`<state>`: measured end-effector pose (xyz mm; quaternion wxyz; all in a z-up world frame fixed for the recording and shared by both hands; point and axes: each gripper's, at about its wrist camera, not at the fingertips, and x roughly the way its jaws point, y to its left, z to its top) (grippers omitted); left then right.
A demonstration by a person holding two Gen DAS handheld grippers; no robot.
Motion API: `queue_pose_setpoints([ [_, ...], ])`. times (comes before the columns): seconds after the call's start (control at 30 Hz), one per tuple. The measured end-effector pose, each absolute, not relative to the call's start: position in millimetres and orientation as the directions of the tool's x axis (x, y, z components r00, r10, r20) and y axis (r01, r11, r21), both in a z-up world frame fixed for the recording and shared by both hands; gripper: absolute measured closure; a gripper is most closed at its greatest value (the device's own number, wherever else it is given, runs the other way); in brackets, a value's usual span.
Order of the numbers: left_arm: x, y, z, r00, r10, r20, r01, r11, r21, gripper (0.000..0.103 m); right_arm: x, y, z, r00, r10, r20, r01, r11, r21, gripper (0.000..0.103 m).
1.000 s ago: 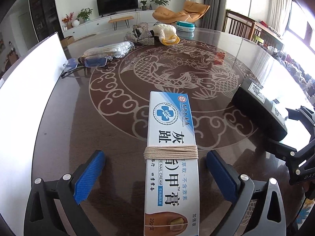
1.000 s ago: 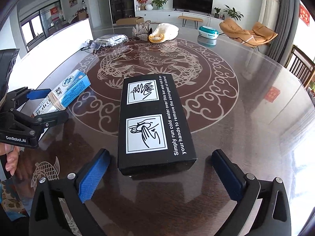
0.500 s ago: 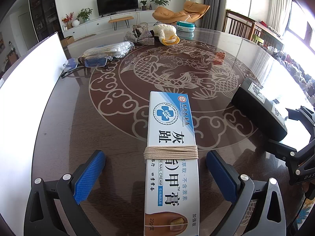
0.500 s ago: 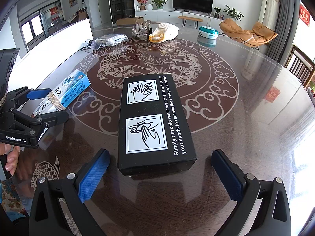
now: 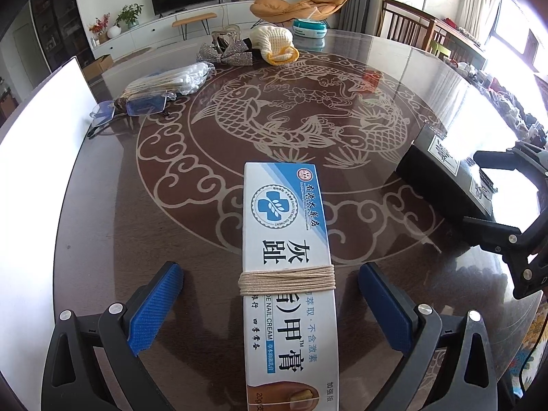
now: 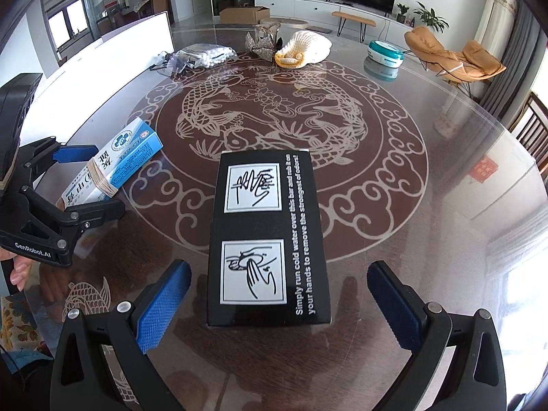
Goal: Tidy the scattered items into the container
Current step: 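Lift and carry the nail cream box and black box over the container with both tools, then open both tools to drop the two boxes into the container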
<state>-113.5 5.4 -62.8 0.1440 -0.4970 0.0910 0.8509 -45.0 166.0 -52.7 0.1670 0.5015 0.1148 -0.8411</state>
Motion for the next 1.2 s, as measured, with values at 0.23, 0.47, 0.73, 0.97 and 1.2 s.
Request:
queue_pose_setpoints([
  [0.23, -116, 15, -48, -0.434, 0.204, -0.877, -0.394, -0.919, -0.019, 0.060, -60, 157, -50, -0.393, -0.172, -0.903, 0.398, -0.917, 0.002, 0.044],
  [0.47, -95, -9, -9, -0.518, 0.226, -0.825, -0.360, -0.932, -0.029, 0.060, -38, 164, -19, -0.433, -0.214, -0.876, 0.364, -0.930, 0.047, 0.044],
  [0.73, -71, -60, 55, -0.628, 0.261, -0.733, -0.297, -0.951, -0.085, 0.060, -31, 129, 18, -0.464, -0.272, -0.843, 0.403, -0.912, 0.073, 0.044],
  [0.97, -58, -161, 121, -0.717, 0.179, -0.673, -0.180, -0.981, -0.070, 0.060, -34, 33, 73, -0.481, -0.422, -0.769, 0.527, -0.840, 0.132, 0.044],
  [1.2, -62, -290, 128, -0.711, 0.005, -0.703, 0.050, -0.997, -0.057, 0.060, -37, -104, 113, -0.405, -0.590, -0.699, 0.678, -0.706, 0.204, 0.044],
])
